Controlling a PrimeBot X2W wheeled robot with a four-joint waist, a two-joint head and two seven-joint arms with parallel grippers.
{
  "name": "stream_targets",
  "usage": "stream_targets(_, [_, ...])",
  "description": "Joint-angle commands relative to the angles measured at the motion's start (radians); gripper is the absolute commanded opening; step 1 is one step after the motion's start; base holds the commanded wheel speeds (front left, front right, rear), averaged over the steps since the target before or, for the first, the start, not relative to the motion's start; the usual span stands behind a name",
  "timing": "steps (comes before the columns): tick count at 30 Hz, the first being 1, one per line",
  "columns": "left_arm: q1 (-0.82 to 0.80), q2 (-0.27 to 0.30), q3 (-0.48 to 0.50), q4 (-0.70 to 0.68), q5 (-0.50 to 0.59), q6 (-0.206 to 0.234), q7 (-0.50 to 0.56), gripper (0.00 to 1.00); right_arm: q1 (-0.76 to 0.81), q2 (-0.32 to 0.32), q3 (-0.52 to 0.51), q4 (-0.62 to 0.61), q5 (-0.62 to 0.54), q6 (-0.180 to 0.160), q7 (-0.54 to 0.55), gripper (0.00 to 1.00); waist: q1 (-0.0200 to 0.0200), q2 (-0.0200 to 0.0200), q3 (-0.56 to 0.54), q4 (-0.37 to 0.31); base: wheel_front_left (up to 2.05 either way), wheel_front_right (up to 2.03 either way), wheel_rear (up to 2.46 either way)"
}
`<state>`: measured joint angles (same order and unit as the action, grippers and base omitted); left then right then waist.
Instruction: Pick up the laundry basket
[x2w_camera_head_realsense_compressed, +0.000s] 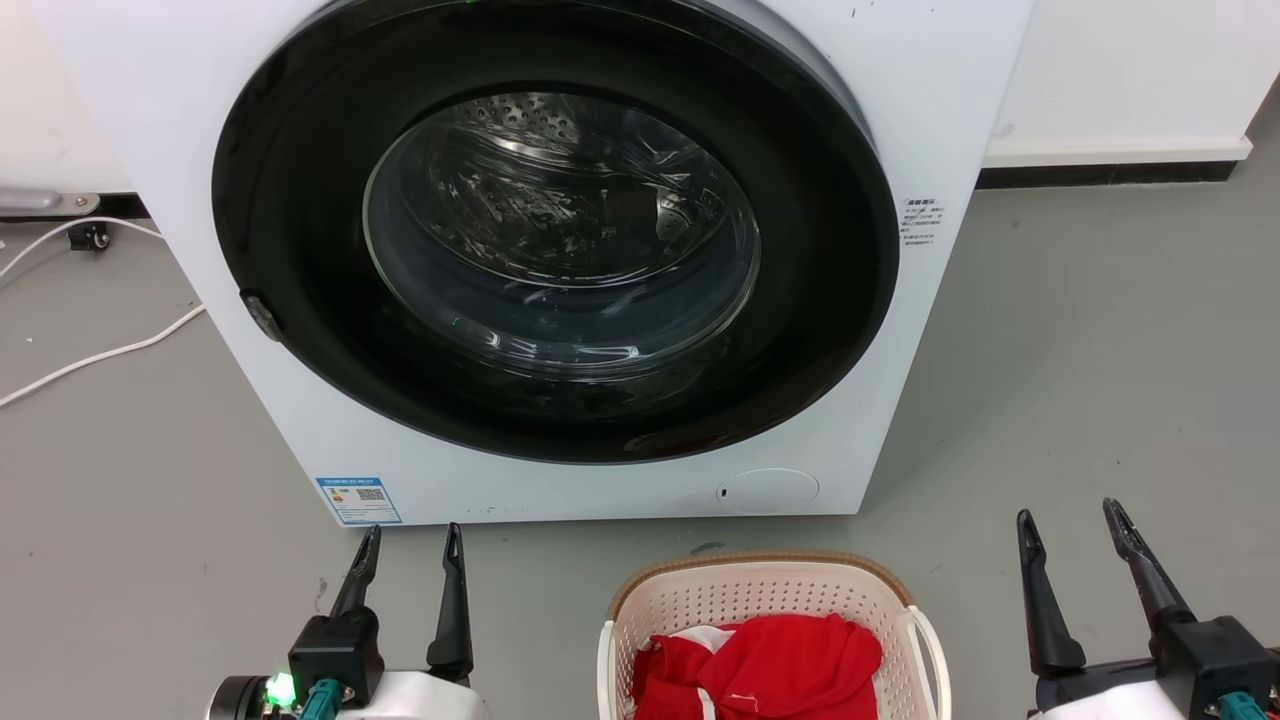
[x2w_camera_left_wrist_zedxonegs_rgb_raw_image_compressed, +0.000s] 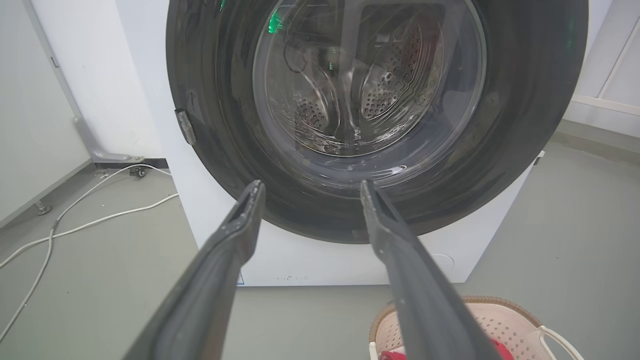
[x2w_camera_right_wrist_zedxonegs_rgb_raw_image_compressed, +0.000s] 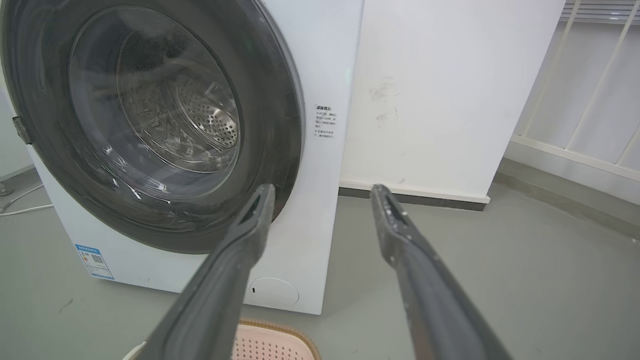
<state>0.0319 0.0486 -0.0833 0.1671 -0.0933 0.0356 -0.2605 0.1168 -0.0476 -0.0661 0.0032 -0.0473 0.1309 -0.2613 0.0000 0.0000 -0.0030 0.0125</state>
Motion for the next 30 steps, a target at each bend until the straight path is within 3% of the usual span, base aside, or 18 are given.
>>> stream_targets(1, [0.005, 0.003, 0.0, 0.0, 0.006, 0.002, -0.006, 1.0, 0.008, -0.005, -0.001, -0.004, -0.002, 0.0, -0.004, 1.0, 0.0, 0.0, 0.0, 0.001, 0.0, 0.0, 0.0])
stream_targets(21, [0.011, 0.003, 0.007, 0.01, -0.005, 0.001, -0.005, 1.0, 0.003, -0.005, 0.002, 0.009, 0.025, 0.0, -0.004, 1.0, 0.0, 0.0, 0.004, -0.006, 0.0, 0.0, 0.0])
stream_targets(30, [-0.02, 0.002, -0.038, 0.064, -0.024, -0.024, -0.005, 1.0, -0.014, -0.005, -0.025, 0.068, 0.026, 0.0, -0.004, 1.0, 0.0, 0.0, 0.031, -0.026, 0.0, 0.0, 0.0])
